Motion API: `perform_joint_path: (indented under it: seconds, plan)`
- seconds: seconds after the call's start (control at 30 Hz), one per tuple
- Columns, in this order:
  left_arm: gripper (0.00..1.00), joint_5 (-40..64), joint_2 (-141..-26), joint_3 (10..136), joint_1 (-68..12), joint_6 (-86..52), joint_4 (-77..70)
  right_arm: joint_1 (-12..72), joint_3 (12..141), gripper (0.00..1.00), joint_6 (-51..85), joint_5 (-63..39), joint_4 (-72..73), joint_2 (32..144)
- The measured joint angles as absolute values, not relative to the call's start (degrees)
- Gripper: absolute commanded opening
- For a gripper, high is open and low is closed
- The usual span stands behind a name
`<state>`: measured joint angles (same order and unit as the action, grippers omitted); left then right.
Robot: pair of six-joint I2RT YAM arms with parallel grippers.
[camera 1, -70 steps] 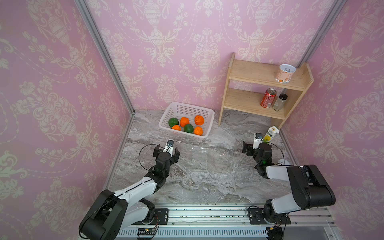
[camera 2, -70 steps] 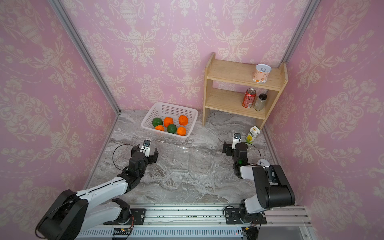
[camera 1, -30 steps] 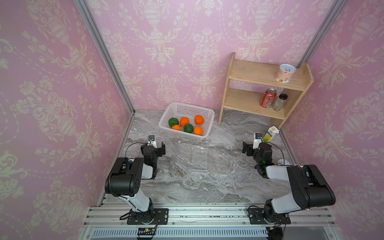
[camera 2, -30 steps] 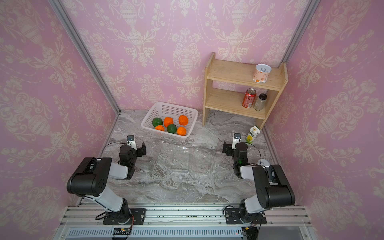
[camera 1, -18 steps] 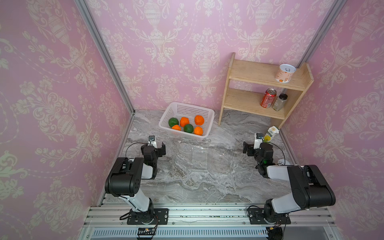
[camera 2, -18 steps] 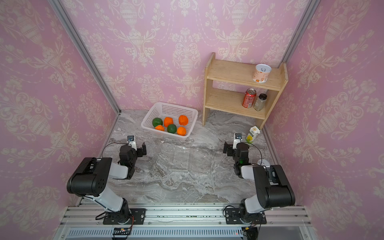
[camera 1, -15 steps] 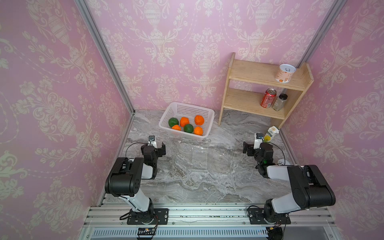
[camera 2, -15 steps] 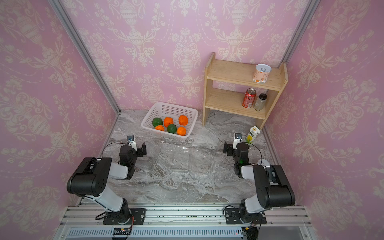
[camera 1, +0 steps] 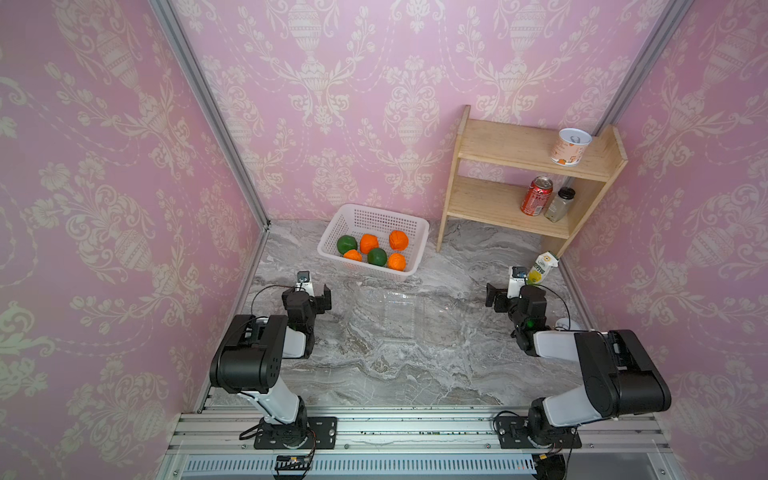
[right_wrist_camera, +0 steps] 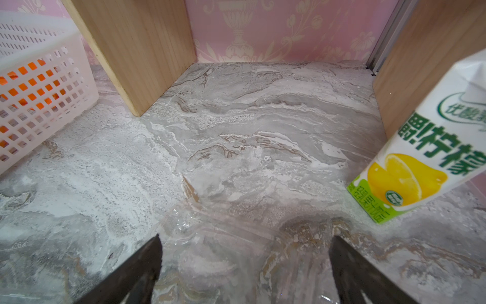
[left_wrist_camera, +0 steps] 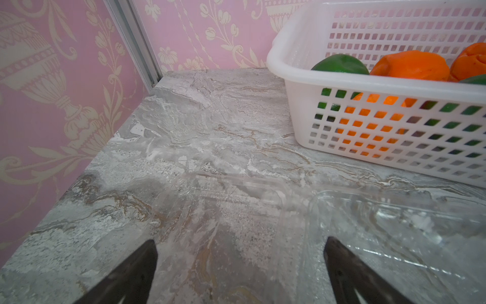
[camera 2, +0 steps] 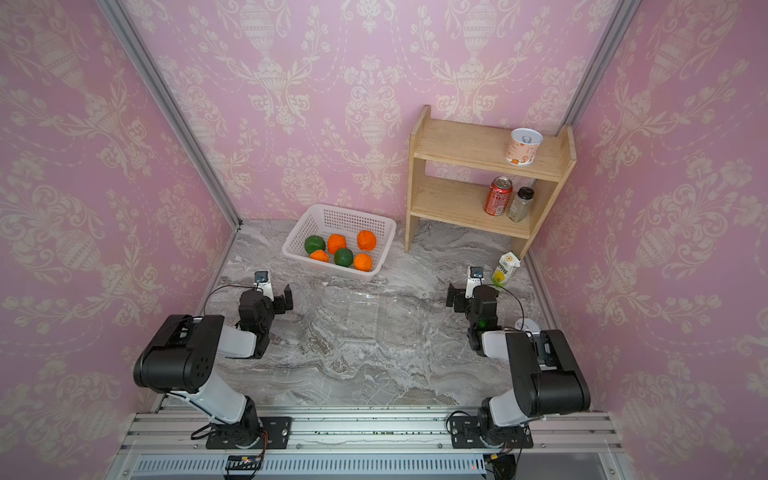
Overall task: Take oranges out of containers
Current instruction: Reset both arms
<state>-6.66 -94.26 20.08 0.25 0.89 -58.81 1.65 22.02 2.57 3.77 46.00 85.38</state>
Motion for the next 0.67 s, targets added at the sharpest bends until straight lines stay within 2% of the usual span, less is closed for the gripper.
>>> perform_joint_path:
  seconds: [0.67]
  plan:
    - [0.99, -5.0, -94.3, 20.1, 0.3, 0.9, -58.6, 1.7, 22.0, 1.00, 2.5, 3.8, 46.0, 85.4]
